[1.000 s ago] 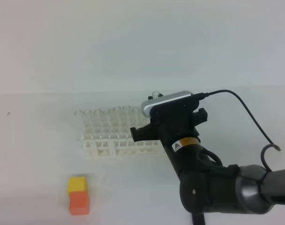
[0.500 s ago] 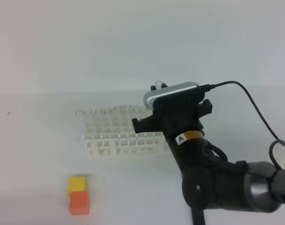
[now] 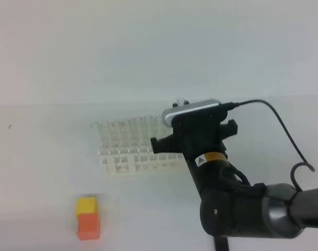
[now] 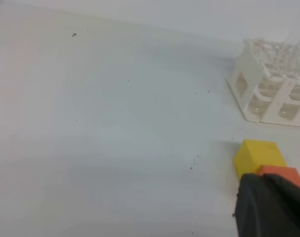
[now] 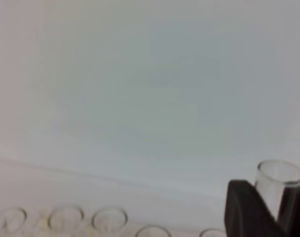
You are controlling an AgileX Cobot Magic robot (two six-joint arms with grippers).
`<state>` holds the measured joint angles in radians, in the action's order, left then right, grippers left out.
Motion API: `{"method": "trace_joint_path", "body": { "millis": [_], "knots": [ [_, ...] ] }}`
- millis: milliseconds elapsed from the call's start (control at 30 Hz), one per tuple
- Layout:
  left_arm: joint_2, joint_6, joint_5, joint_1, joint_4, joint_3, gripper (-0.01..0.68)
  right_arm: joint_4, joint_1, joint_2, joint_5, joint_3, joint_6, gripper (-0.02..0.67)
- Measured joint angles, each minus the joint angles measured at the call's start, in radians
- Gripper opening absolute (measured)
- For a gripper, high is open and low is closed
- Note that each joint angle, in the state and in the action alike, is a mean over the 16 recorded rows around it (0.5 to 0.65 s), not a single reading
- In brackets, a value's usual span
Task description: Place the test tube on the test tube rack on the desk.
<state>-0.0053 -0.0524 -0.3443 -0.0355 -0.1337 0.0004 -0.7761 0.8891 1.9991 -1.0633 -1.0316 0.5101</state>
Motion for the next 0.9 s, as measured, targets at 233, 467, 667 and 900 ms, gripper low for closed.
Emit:
{"method": "trace_joint_path", "body": {
  "millis": [233,467,667,900],
  "knots": [
    [0.000,0.000,0.000,0.000,0.000,0.000,-0.001,-0.020,0.000,0.018,0.000,0.000,-0.003,0.128],
    [0.000,0.000,-0.001,0.000,0.000,0.000,-0.001,-0.031,0.000,0.022,-0.003,-0.002,-0.014,0.128],
    [0.000,0.000,-0.001,0.000,0.000,0.000,-0.001,-0.050,0.000,0.025,-0.005,-0.008,-0.023,0.128],
    [0.000,0.000,0.000,0.000,0.000,0.000,-0.001,-0.072,0.000,0.030,-0.005,-0.015,-0.025,0.128]
  ]
}}
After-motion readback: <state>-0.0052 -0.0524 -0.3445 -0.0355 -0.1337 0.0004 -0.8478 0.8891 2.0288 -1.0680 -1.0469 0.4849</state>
